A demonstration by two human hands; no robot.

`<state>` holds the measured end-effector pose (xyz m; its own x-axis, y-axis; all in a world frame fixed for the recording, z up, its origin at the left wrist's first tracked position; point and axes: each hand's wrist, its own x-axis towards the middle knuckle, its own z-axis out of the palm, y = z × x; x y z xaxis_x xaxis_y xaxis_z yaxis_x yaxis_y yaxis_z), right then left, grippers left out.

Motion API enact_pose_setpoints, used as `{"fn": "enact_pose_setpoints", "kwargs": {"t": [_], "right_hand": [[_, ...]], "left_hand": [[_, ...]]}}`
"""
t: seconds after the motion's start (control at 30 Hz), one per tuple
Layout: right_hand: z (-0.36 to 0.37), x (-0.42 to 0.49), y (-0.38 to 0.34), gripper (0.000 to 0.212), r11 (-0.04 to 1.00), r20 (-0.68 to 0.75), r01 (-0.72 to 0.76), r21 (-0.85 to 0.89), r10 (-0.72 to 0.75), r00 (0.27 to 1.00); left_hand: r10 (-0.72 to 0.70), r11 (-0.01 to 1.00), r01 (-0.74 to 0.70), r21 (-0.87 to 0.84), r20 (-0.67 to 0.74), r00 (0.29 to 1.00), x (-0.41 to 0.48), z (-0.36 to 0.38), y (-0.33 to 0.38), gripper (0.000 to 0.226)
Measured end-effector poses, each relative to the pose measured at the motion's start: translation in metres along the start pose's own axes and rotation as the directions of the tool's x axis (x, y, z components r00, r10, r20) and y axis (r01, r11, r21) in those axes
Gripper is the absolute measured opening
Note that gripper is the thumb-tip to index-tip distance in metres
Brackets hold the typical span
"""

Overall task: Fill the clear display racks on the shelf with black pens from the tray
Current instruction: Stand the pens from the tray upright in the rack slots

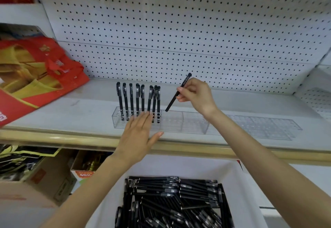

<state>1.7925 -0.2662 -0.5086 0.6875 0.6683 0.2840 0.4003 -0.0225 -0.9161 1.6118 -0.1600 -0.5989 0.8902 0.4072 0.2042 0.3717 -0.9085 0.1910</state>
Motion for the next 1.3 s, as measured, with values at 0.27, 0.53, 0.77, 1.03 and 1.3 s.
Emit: {"fn": "enact_pose_setpoints", "kwargs": {"t": [0.27, 0.53, 0.77, 1.03, 1.3], "right_hand": [[0.02, 0.016, 0.017, 0.011, 0.993, 0.11, 0.024, -0.118, -0.011, 0.994], [0.031, 0.018, 0.035, 0.011, 0.949, 0.235, 0.023, -0.314, 0.054, 0.971], [0.032, 0.02, 0.031, 0.014, 0.902, 0.277, 0.031, -0.43, 0.1, 0.956], [0.016, -0.059, 0.016, 0.007, 0.911, 0.191, 0.064, -0.406, 0.017, 0.981], [0.058, -0.161, 0.101, 0.035, 0.825, 0.665, 0.074, -0.56, 0.395, 0.634]], "left_hand": [[-0.012, 1.0, 0.011, 0.011, 0.049, 0.999, 0.005, 0.0, -0.006, 0.115], [-0.001, 1.0, 0.0, 0.02, 0.051, 0.999, 0.006, 0.005, -0.009, 0.121], [-0.002, 1.0, 0.002, 0.002, 0.096, 0.995, 0.007, -0.002, -0.007, 0.106], [-0.05, 0.974, 0.042, -0.221, -0.029, 0.998, -0.045, -0.013, -0.018, 0.083], [-0.289, 0.861, 0.351, -0.369, 0.213, 0.933, -0.152, 0.021, -0.049, 0.076]]}}
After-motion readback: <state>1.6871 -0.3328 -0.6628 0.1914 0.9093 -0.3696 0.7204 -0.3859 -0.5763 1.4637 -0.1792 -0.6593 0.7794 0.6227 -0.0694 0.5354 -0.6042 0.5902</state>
